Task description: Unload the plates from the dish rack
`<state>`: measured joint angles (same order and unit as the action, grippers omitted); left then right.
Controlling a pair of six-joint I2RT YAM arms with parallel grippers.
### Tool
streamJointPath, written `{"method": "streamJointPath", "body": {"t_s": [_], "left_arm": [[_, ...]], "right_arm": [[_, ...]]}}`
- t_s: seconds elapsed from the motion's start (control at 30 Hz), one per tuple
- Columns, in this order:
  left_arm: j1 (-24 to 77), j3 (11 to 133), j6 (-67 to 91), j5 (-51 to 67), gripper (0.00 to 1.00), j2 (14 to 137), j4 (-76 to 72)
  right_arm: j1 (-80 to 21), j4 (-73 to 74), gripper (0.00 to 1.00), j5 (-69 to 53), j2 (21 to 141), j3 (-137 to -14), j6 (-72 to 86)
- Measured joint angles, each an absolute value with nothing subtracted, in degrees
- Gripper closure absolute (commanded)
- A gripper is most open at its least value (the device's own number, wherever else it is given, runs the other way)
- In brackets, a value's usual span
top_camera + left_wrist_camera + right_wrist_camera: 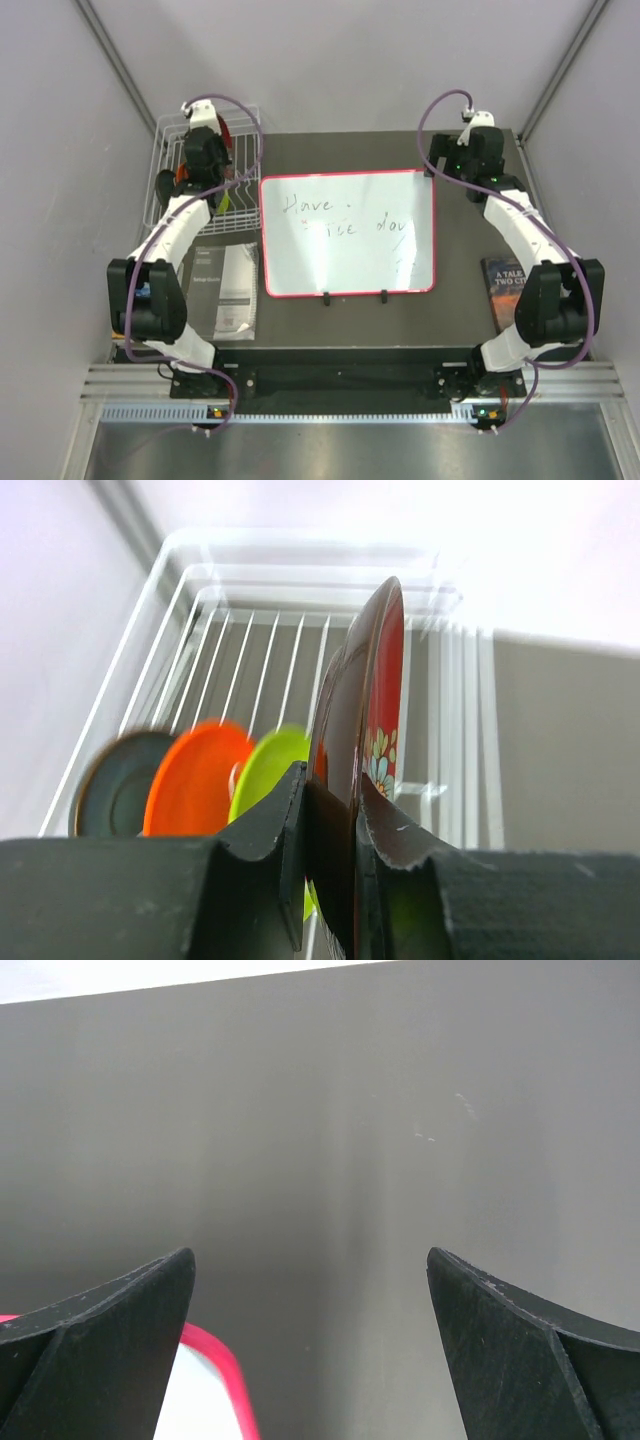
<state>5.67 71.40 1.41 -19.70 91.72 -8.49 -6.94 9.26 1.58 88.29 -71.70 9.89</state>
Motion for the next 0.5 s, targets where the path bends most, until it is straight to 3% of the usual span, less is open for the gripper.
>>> {"method": "streamJointPath", "body": {"t_s": [0.5], "left_arm": [[5.7,79.4,20.4,3.8,1.00,95.1,-13.6]], "right_arm": [[-7.0,9.6,0.00,-16.1,91.7,-86.4,11.9]]}}
